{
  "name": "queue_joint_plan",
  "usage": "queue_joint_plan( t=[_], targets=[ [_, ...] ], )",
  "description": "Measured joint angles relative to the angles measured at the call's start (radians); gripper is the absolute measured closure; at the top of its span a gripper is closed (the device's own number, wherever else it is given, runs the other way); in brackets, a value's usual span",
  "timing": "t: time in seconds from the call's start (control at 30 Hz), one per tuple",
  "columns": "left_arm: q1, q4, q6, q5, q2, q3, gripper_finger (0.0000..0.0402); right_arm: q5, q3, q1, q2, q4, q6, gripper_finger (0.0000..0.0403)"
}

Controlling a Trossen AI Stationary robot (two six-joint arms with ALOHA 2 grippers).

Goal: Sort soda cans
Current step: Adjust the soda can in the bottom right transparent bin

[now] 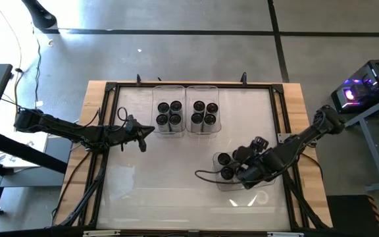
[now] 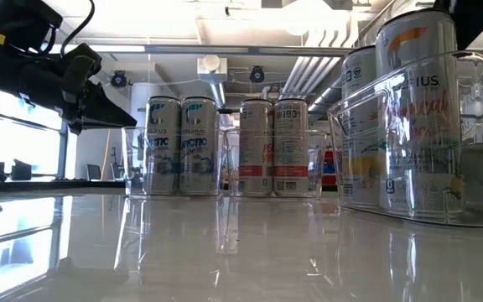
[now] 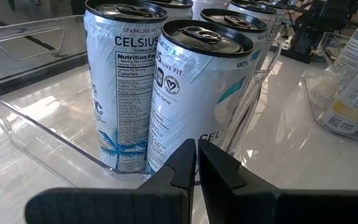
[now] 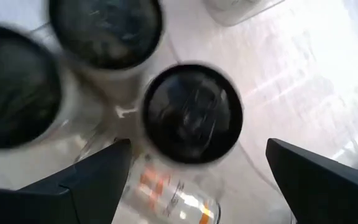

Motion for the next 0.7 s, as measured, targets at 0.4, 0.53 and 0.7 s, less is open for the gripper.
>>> queue_joint_plan(
  t=[0.4,0.53,0.7],
  targets=[
    [0.0,-0.001,0.001,0.002,0.0,0.0,0.0387,-0.286,-0.053,0.115,-0.008,-0.143,-0.187,0.0037],
    [0.0,-0.002,0.001,0.007,0.0,0.0,0.0387,-0.33,-0.2,0.103,-0.016,-0.058,-0.269,0.0037],
    [0.0,-0.003,0.0,0.01,0.0,0.0,0.0387,-0.385,-0.322,0.062,-0.017,0.102,-0.403,0.0037]
  ],
)
